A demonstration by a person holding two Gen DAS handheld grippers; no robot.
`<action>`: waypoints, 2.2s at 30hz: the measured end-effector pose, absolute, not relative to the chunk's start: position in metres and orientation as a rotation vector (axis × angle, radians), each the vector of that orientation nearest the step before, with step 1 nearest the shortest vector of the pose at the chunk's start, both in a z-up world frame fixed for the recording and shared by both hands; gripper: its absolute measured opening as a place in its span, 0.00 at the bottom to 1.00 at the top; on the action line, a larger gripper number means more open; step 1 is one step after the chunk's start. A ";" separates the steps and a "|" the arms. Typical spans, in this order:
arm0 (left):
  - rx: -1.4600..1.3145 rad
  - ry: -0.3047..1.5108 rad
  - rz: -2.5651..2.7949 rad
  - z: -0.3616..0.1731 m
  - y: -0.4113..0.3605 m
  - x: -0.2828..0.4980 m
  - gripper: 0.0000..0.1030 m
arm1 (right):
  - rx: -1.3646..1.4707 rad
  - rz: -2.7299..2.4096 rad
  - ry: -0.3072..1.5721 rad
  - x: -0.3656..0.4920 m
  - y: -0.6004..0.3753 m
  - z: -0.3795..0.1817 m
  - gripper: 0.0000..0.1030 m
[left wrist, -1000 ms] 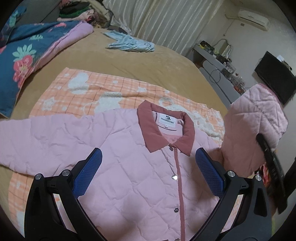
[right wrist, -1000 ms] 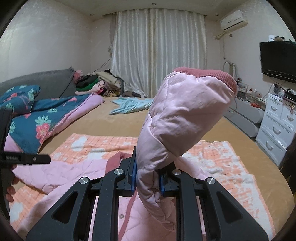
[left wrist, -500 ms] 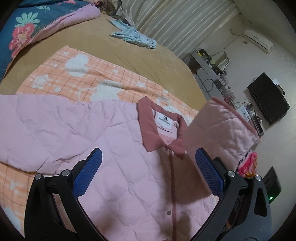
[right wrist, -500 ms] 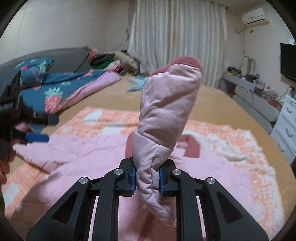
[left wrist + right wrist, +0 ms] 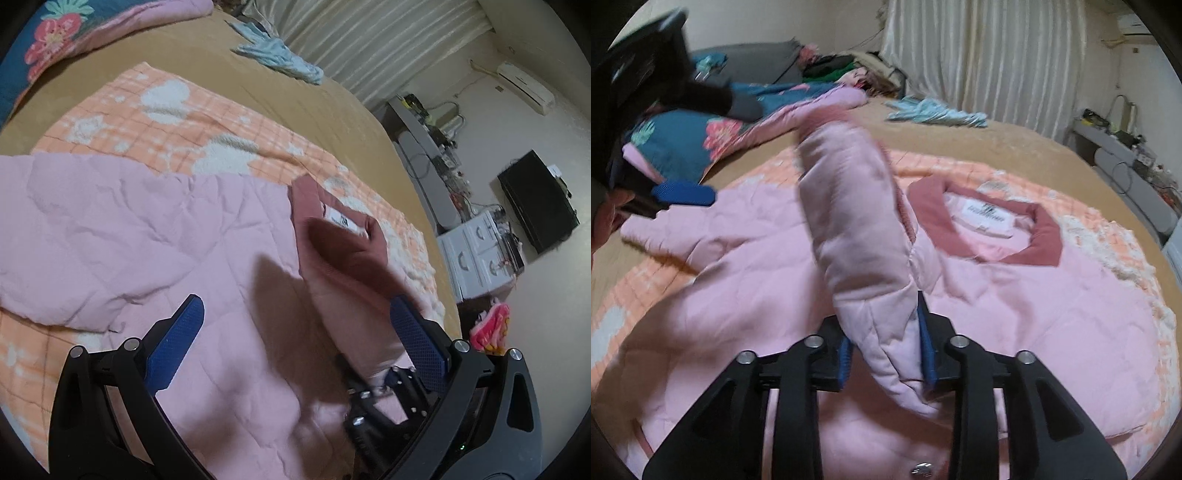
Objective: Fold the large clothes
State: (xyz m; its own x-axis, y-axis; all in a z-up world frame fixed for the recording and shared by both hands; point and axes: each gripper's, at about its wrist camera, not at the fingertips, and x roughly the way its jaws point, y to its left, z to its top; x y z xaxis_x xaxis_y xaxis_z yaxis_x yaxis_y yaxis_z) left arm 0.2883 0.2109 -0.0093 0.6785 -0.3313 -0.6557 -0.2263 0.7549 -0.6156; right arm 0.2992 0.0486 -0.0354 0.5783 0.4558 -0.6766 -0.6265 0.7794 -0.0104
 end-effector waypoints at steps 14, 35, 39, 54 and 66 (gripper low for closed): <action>-0.820 0.985 -0.052 -0.067 0.192 0.278 0.92 | -0.162 0.624 0.759 0.279 -0.006 -0.022 0.84; -0.354 0.785 0.009 0.014 0.146 0.294 0.09 | 0.089 0.274 0.788 0.322 -0.187 -0.010 0.85; -0.311 0.855 0.049 -0.010 0.156 0.301 0.09 | 0.044 0.286 0.828 0.336 -0.181 -0.016 0.85; -0.291 0.988 0.079 -0.076 0.160 0.291 0.12 | -0.008 0.300 1.034 0.383 -0.159 -0.070 0.85; -0.291 1.000 0.074 -0.074 0.157 0.281 0.32 | -0.010 0.252 1.022 0.371 -0.157 -0.085 0.87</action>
